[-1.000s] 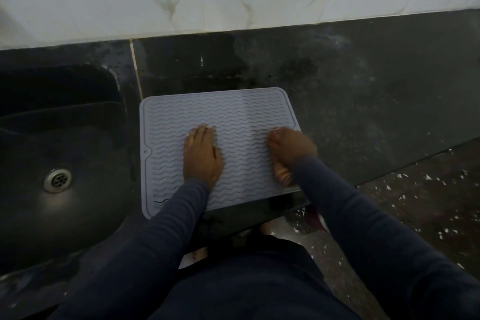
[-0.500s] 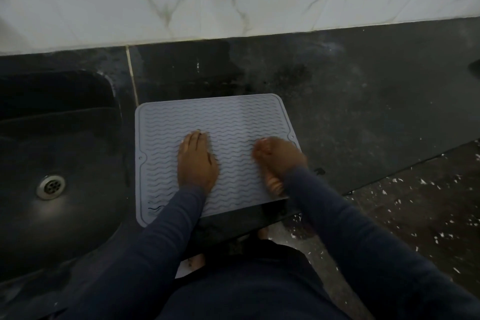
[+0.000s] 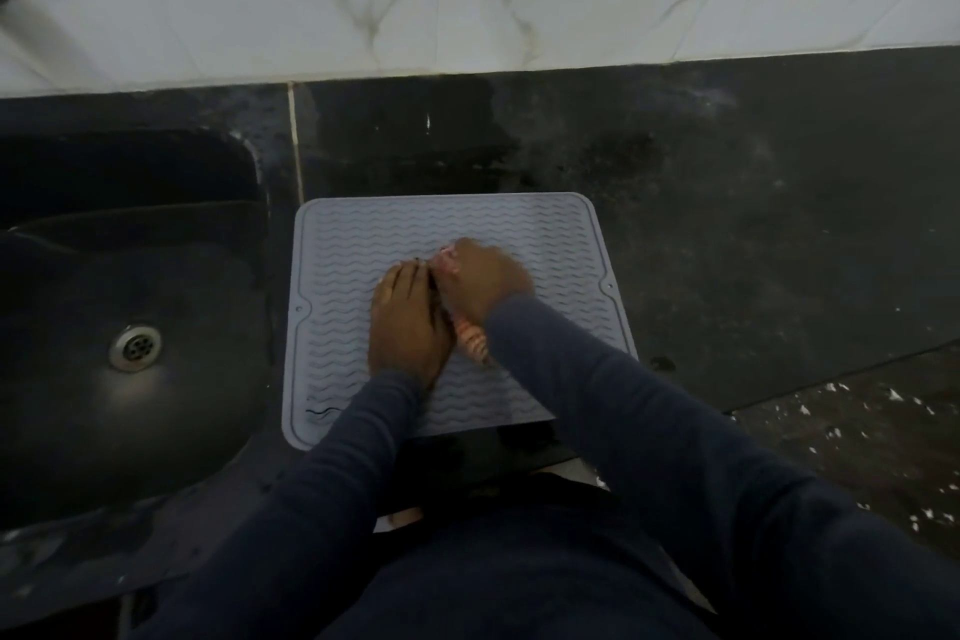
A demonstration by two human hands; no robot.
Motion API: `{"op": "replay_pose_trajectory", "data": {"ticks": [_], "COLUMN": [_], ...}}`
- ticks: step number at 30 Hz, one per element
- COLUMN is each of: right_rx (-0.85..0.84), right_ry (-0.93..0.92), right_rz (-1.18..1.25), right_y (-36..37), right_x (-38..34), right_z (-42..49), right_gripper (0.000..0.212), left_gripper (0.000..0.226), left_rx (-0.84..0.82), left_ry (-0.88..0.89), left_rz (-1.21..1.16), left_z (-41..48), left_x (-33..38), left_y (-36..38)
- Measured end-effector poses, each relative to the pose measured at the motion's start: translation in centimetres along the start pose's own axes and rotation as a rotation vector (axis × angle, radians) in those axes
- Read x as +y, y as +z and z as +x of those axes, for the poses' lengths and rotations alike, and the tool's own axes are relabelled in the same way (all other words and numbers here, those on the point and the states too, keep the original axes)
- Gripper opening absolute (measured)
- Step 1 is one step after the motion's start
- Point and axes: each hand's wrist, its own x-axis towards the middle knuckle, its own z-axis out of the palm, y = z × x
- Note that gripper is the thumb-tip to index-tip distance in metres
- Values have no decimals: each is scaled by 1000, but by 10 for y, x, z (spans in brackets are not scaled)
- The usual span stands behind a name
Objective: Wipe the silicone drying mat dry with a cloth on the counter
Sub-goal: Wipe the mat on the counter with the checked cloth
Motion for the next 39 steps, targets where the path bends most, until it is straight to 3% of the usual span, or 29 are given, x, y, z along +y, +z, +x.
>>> {"op": "replay_pose_trajectory", "data": {"ticks": [3,6,13,20,24,28,35,39], "right_rx": [17,18,-14,-49,5,-53,44,92], "right_ry": [120,211,-89,138,100,-41,191,144], "right_rz": [60,-72,-7,-29,25,164,99,104], "right_y": [-33,-59,-10,-56,-50,-16,-48,-43], "right_x": [56,89,1,74,62,19,68,55], "right_z": [8,16,29,49,46,38,55,43], "right_gripper": [37,49,47,57,51,59,56,45], "left_gripper": [50,52,49,51,50,46,52,56], "left_rx": [10,37,-3,9,24,26,16,38], "left_ry": [19,32,-24,-11,-7,-16,-5,-37], "left_rz": [83,81,124,75,64,98,60,-13], "left_z": [-4,-3,-1,-2,-2,-1,-2,-2], "left_x": [2,2,7,4,4,7,5,6], "left_y": [1,2,-1,2,1,0,0,1]}}
